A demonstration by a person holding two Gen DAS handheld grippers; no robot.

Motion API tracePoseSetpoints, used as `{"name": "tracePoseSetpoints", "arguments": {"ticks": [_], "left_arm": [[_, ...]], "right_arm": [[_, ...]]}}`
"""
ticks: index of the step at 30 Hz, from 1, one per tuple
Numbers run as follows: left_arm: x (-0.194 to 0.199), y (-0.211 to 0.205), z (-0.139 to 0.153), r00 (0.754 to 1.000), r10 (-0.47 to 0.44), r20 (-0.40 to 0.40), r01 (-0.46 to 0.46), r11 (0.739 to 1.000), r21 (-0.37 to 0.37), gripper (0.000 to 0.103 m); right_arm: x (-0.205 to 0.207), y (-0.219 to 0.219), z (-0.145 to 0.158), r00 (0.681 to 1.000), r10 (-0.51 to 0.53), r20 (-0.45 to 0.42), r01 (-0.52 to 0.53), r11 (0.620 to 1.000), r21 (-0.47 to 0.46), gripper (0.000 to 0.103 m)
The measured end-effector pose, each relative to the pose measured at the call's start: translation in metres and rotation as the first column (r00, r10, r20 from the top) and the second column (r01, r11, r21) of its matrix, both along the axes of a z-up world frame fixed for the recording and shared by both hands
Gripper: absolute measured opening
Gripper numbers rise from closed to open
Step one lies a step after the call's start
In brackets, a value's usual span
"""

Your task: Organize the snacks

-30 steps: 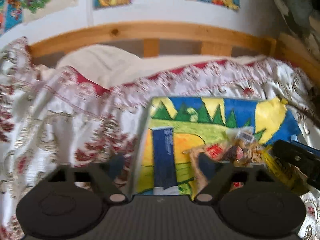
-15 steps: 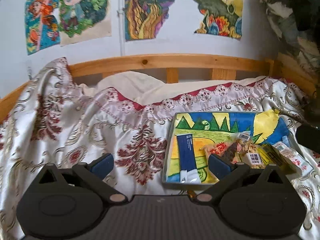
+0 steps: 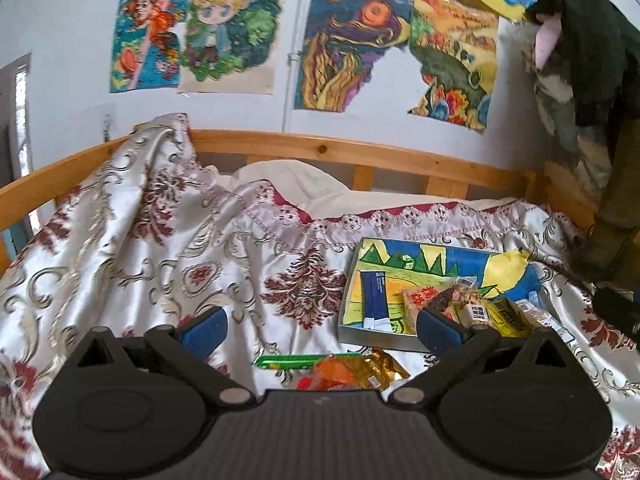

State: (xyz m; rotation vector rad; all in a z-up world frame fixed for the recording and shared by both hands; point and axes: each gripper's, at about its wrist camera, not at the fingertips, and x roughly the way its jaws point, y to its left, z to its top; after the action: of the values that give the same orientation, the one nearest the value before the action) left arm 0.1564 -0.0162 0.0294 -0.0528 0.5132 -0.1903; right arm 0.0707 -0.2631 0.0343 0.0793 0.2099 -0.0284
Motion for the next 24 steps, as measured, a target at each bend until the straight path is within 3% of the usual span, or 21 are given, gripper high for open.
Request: {"name": "tracePoseSetpoints", "arguments": {"ticks": [4,9,14,24], "left_arm": [[-0.022,0.009,-0.001,1.000,0.004,0.008,-0.004,1.000,0.010,0.103],[-0.043,0.014,-0.008,0.999,-0.034,-0.023,0.036,0.993,0.112,0.103],[-0.061,0.019,-0.012,0.998,-0.022,-0.052,0.031,0.984,0.175,0.103],[-0.075,0.019,-0.018,0.987,-0.096,-0.125,0.119,0.975,0.186,0.103]], "right_arm": [[-0.021,0.012,-0.007,1.000,0.009,-0.028,-0.011,0.999,-0.052,0.102],[-0.041,0.027,-0.014,0.997,0.010,-0.079,-0.018,0.994,-0.103,0.102],[-0.058,0.031,-0.020,0.994,0.015,-0.112,-0.024,0.996,-0.080,0.102],[-0.073,0.039,-0.035,0.980,-0.018,-0.197,-0.002,0.995,-0.098,0.102]]}}
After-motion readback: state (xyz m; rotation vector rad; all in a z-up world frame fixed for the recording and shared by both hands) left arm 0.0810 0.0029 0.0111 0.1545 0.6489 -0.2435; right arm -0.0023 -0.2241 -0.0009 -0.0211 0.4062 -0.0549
